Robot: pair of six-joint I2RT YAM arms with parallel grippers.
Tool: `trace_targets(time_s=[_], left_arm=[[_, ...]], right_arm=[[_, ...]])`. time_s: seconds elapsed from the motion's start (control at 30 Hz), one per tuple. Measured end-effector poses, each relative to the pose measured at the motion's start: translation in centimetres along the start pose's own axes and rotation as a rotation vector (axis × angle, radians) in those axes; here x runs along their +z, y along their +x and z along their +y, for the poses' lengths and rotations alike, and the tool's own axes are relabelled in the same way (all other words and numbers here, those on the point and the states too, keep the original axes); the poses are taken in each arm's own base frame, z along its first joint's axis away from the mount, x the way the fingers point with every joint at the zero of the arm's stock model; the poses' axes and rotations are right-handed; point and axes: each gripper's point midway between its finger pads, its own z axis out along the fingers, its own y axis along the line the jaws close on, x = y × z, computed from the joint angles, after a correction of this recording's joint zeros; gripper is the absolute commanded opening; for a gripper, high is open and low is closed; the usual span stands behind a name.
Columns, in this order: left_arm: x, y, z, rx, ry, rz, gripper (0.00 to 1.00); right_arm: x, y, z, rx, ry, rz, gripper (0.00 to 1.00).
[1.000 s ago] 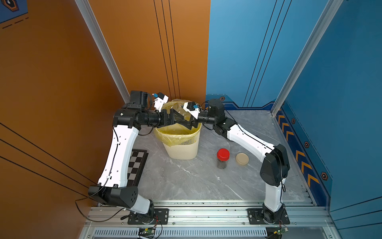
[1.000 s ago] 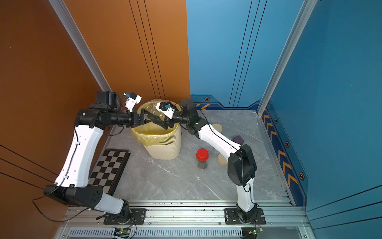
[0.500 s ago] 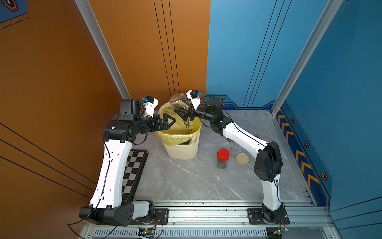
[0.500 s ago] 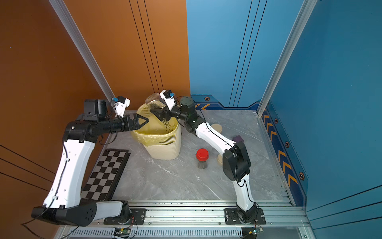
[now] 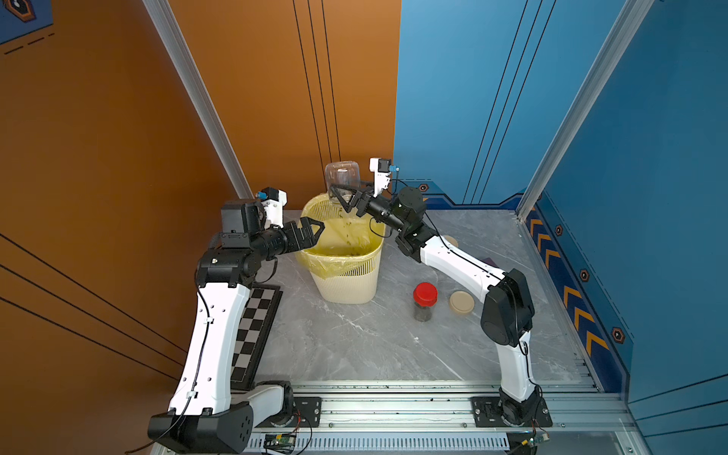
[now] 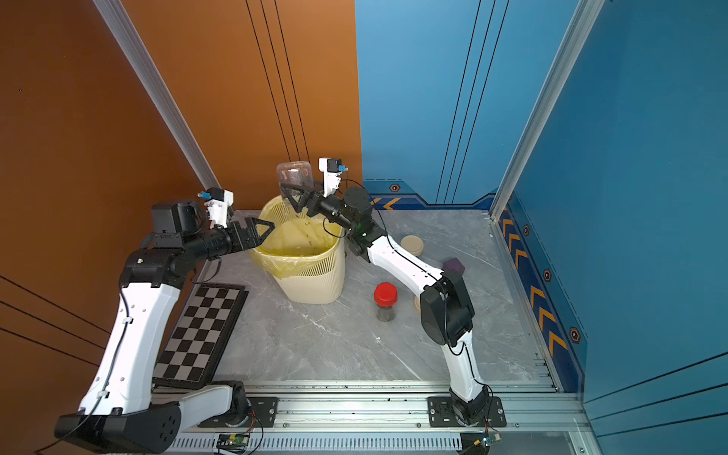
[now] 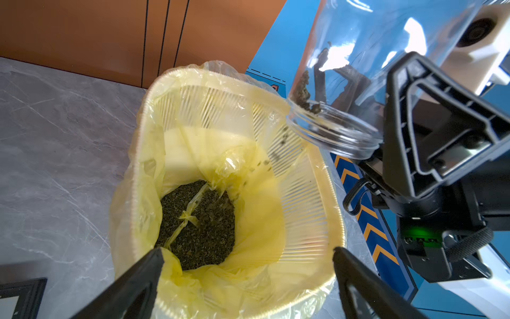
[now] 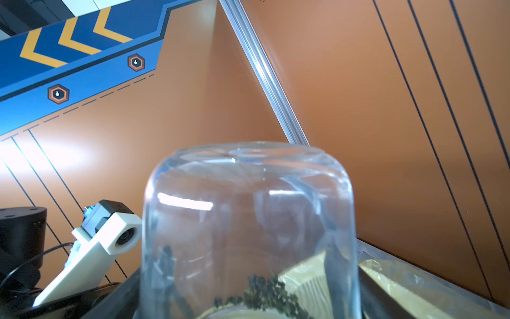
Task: Empty moldy tea leaves from jars
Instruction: Pour the moldy tea leaves from the jar into the trash bin.
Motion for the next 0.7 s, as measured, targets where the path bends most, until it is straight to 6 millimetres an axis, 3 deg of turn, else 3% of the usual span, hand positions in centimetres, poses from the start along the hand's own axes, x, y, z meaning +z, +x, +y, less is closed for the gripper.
trace_targets(time_s=[0.3, 0.53, 0.7], left_arm=[[-0.2, 0.1, 0.7, -0.020, -0.011, -0.017, 0.98], [-1.1, 0.0, 0.8, -0.027, -0.017, -0.041, 0.98], [-1.6, -0.2, 1.0, -0.030, -0.020, -0.057, 0.98]], right_arm=[[0.1, 1.6, -1.6, -0.039, 0.009, -0.009, 0.51], [-1.7, 2.2, -2.3, -0.188, 0.003, -0.072, 0.55], [-2.2, 1.1, -1.8, -0.244, -0.018, -0.126, 0.54]])
